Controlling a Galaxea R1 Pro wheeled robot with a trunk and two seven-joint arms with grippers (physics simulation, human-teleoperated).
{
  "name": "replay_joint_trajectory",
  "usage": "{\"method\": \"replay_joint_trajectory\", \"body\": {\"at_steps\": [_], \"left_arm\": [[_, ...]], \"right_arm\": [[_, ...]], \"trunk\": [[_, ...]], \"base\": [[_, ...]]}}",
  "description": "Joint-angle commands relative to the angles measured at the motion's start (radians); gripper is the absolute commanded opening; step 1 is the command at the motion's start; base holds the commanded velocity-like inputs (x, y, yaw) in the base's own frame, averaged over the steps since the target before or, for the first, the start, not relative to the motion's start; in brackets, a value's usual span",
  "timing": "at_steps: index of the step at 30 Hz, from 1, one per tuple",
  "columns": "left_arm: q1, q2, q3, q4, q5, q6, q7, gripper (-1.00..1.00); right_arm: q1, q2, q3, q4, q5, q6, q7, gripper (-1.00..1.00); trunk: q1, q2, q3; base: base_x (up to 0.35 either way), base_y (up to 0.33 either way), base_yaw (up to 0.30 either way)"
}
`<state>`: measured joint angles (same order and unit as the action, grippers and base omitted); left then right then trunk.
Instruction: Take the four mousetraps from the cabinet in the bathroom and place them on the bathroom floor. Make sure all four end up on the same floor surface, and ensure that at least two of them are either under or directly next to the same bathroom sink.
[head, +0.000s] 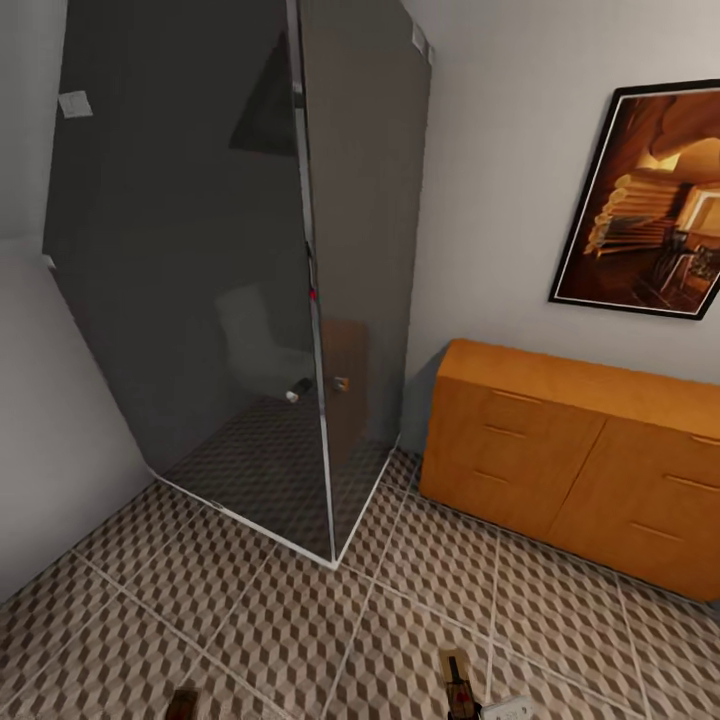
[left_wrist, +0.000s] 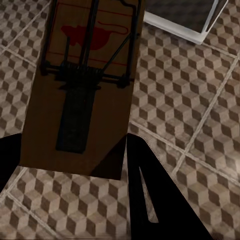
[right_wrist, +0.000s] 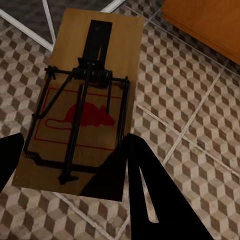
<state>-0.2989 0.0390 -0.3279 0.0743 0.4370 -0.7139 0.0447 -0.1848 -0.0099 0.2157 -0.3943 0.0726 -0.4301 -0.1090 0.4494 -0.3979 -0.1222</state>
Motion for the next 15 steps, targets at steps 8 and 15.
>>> {"method": "replay_joint_trajectory", "body": {"at_steps": [8,15], "left_arm": [[-0.002,-0.001,-0.008,0.004,-0.003,-0.004,0.010,-1.00],[-0.002,-0.001,-0.008,0.004,-0.003,-0.004,0.010,-1.00]], "right_arm": [[0.000,-0.001,0.005,0.000,0.004,-0.002,-0.006,-1.00],[-0.001,-0.001,0.005,0.000,0.004,-0.001,-0.006,-1.00]], "trunk": [[0.001,-0.002,-0.002],[0.001,-0.002,-0.002]], "base": [[0.000,0.000,0.290],[0.000,0.000,0.290]]}}
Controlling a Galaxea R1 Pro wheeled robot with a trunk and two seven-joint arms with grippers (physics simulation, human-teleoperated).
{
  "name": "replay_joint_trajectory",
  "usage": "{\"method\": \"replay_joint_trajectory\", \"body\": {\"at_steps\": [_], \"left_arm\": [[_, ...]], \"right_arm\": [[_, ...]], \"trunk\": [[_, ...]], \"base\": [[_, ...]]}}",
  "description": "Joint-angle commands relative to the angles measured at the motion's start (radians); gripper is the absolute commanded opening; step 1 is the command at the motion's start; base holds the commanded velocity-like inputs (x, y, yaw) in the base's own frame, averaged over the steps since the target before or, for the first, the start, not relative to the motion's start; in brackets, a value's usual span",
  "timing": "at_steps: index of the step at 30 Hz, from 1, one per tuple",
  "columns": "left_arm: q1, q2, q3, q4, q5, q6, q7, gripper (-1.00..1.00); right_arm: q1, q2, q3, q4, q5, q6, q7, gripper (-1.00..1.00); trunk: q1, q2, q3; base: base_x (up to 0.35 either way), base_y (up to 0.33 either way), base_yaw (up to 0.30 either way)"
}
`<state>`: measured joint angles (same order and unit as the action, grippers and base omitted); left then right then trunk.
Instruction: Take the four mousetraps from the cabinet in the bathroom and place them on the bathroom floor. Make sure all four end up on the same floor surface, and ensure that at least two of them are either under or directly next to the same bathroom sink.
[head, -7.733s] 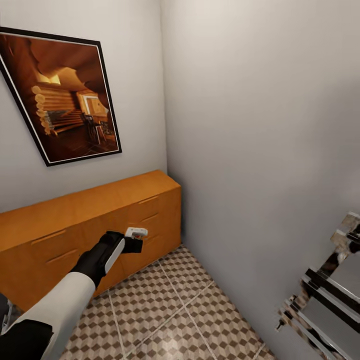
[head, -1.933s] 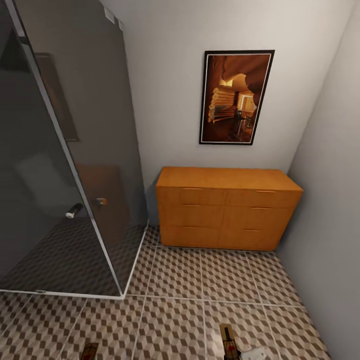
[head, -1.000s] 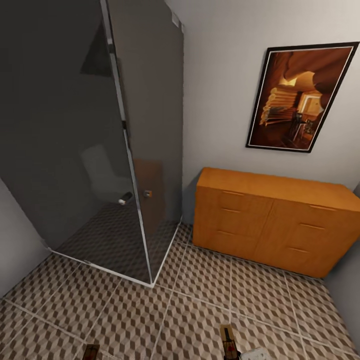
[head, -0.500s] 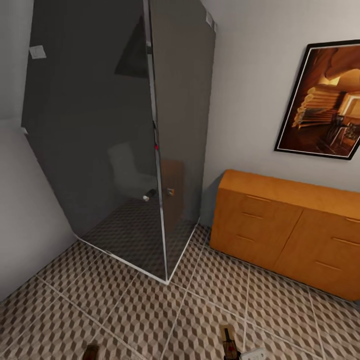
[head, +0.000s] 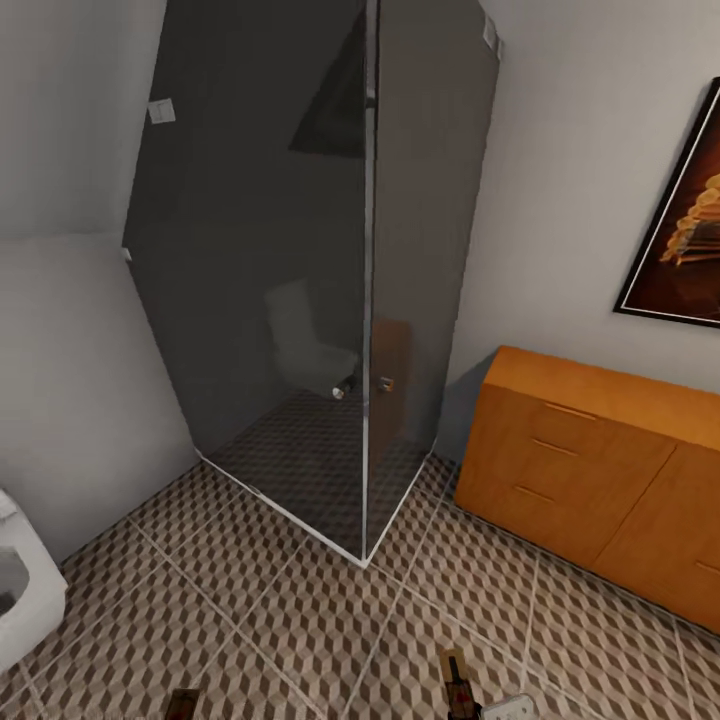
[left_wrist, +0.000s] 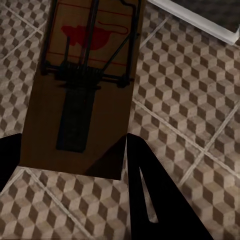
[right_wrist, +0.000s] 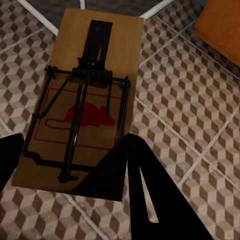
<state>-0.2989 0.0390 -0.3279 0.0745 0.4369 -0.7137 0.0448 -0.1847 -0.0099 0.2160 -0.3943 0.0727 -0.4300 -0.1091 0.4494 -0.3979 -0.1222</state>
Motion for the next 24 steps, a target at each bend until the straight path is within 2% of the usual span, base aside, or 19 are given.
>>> {"method": "replay_joint_trajectory", "body": {"at_steps": [1,17,24], "left_arm": [[-0.002,-0.001,-0.008,0.003,-0.003,-0.004,0.010,-1.00],[-0.002,-0.001,-0.008,0.003,-0.003,-0.003,0.010,-1.00],[-0.002,-0.001,-0.008,0.003,-0.003,0.051,0.009,-1.00]], "right_arm": [[-0.001,-0.001,0.005,0.000,0.004,-0.002,-0.006,-1.00],[0.000,0.000,0.006,0.001,0.004,-0.001,-0.006,-1.00],[0.000,0.000,0.006,0.008,0.004,-0.001,-0.006,-1.00]], "trunk": [[0.001,-0.002,-0.002],[0.001,-0.002,-0.002],[0.001,-0.002,-0.002]], "base": [[0.000,0.000,0.290],[0.000,0.000,0.290],[0.000,0.000,0.290]]}}
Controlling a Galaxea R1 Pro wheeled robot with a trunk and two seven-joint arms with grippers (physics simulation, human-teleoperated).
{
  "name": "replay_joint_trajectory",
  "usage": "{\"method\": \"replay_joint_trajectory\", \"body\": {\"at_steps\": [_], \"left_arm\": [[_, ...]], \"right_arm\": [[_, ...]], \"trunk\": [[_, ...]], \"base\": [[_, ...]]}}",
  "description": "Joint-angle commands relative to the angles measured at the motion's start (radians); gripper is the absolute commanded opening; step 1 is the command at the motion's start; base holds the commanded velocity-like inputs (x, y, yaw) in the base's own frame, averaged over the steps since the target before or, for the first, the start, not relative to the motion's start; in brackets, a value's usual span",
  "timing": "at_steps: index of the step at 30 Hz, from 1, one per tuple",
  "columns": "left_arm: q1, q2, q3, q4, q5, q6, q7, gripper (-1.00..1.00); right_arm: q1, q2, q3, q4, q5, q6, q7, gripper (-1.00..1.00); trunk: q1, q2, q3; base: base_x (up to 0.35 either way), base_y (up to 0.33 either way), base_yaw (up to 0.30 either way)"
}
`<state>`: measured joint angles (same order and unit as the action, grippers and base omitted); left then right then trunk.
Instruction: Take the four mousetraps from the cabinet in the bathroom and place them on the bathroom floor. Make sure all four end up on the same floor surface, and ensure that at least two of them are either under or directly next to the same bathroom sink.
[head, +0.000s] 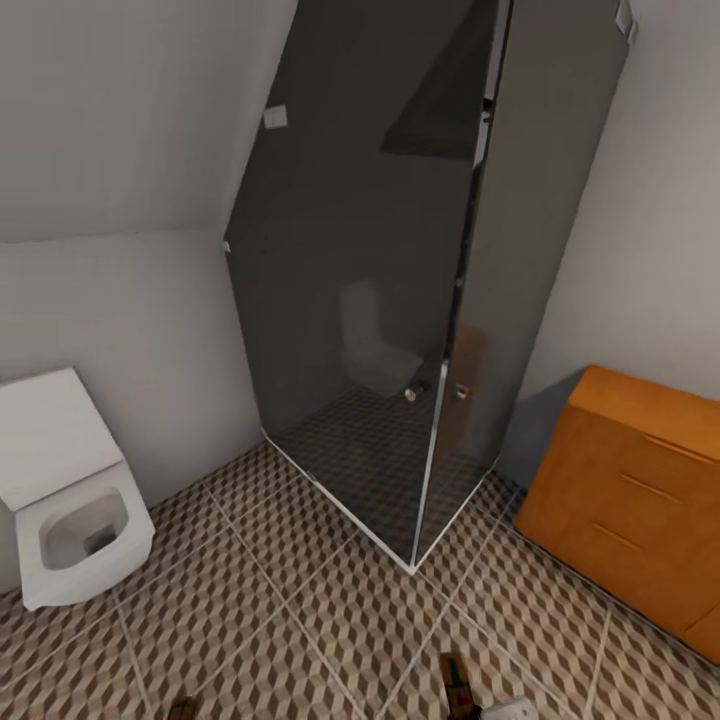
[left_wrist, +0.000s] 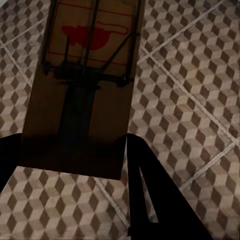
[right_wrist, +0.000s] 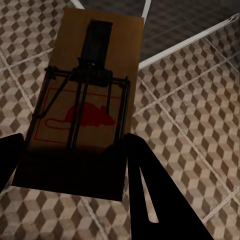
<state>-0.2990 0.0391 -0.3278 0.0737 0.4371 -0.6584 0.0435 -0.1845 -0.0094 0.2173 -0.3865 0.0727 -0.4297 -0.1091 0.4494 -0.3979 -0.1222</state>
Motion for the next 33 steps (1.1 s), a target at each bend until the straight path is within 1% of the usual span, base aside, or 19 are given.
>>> {"method": "replay_joint_trajectory", "body": {"at_steps": [1,8,33], "left_arm": [[-0.002,-0.001,-0.008,0.003,-0.003,0.002,0.010,-1.00],[-0.002,-0.001,-0.008,0.003,-0.003,0.012,0.010,-1.00],[-0.002,-0.001,-0.008,0.003,-0.003,0.013,0.010,-1.00]], "right_arm": [[-0.001,-0.001,0.005,0.001,0.004,-0.002,-0.006,-1.00],[-0.001,-0.001,0.005,0.001,0.004,-0.002,-0.006,-1.00],[-0.001,0.000,0.005,0.001,0.004,-0.003,-0.006,-1.00]], "trunk": [[0.001,-0.002,-0.002],[0.001,-0.002,-0.002],[0.001,-0.002,-0.002]], "base": [[0.000,0.000,0.290],[0.000,0.000,0.290],[0.000,0.000,0.290]]}}
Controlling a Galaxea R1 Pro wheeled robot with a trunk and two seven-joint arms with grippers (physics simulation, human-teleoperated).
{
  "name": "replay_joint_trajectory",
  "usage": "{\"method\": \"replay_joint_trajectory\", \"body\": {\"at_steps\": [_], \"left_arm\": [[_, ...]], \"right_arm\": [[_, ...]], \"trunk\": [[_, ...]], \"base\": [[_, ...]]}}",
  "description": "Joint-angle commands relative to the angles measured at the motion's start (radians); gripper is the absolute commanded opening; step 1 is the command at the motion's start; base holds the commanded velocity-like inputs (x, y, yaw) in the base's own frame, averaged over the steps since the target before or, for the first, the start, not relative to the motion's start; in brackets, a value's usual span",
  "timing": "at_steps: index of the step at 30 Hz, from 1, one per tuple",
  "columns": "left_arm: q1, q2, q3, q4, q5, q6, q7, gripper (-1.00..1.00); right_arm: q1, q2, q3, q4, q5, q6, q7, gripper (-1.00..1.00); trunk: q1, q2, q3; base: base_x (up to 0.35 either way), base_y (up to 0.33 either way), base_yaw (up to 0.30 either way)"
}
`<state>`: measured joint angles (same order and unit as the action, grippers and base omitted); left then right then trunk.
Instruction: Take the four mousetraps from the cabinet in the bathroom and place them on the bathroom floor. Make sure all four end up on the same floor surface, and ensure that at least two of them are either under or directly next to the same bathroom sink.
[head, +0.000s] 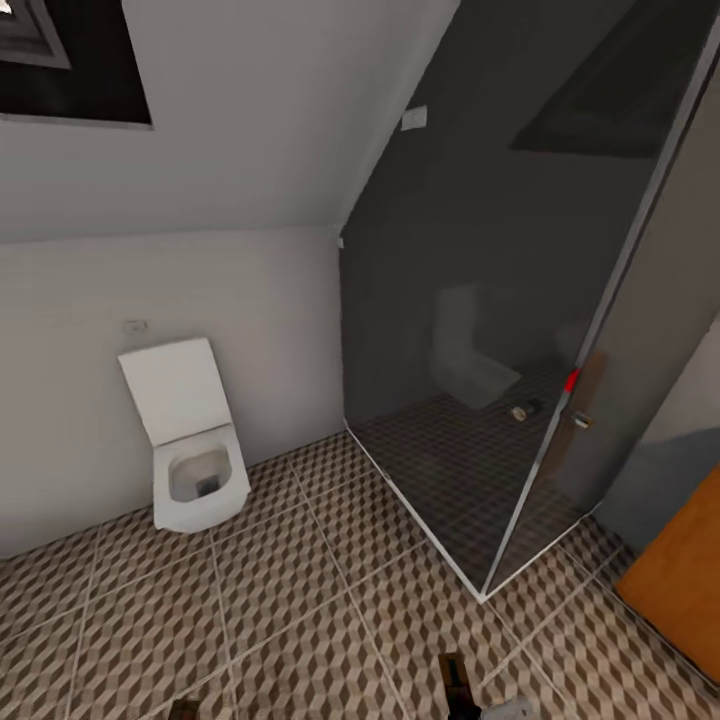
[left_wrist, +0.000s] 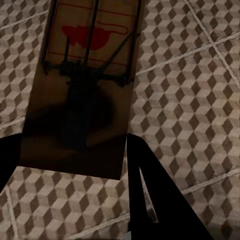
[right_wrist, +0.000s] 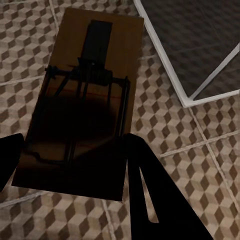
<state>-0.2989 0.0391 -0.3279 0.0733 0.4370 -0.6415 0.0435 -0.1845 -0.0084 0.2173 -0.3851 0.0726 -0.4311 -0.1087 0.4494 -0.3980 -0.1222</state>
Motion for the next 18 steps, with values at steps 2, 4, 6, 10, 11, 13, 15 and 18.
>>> {"method": "replay_joint_trajectory", "body": {"at_steps": [2,4,6,10,11,13,15,18], "left_arm": [[-0.002,-0.001,-0.008,0.003,-0.003,-0.004,0.010,-1.00],[-0.002,-0.001,-0.008,0.003,-0.003,-0.004,0.010,-1.00],[-0.002,-0.001,-0.008,0.003,-0.003,-0.004,0.010,-1.00],[-0.002,-0.001,-0.008,0.003,-0.003,-0.004,0.010,-1.00],[-0.002,-0.001,-0.008,0.003,-0.003,-0.004,0.010,-1.00],[-0.002,-0.001,-0.008,0.003,-0.003,-0.004,0.010,-1.00],[-0.002,-0.001,-0.008,0.003,-0.003,-0.004,0.010,-1.00],[-0.002,-0.001,-0.008,0.003,-0.003,-0.004,0.010,-1.00]], "right_arm": [[-0.001,-0.001,0.005,0.000,0.004,-0.001,-0.006,-1.00],[-0.001,-0.001,0.005,0.000,0.004,-0.001,-0.006,-1.00],[-0.001,-0.001,0.005,0.000,0.004,-0.001,-0.006,-1.00],[-0.001,-0.001,0.005,0.000,0.004,-0.001,-0.006,-1.00],[-0.001,-0.001,0.005,0.000,0.004,-0.001,-0.006,-1.00],[-0.001,-0.001,0.005,0.000,0.004,-0.001,-0.006,-1.00],[-0.001,-0.001,0.005,0.000,0.004,-0.001,-0.006,-1.00],[-0.001,-0.001,0.005,0.000,0.004,-0.001,-0.006,-1.00]], "trunk": [[0.001,-0.002,-0.002],[0.001,-0.002,-0.002],[0.001,-0.002,-0.002],[0.001,-0.002,-0.002],[0.001,-0.002,-0.002],[0.001,-0.002,-0.002],[0.001,-0.002,-0.002],[0.001,-0.002,-0.002]], "base": [[0.000,0.000,0.290],[0.000,0.000,0.290],[0.000,0.000,0.290],[0.000,0.000,0.290],[0.000,0.000,0.290],[0.000,0.000,0.290],[0.000,0.000,0.290],[0.000,0.000,0.290]]}}
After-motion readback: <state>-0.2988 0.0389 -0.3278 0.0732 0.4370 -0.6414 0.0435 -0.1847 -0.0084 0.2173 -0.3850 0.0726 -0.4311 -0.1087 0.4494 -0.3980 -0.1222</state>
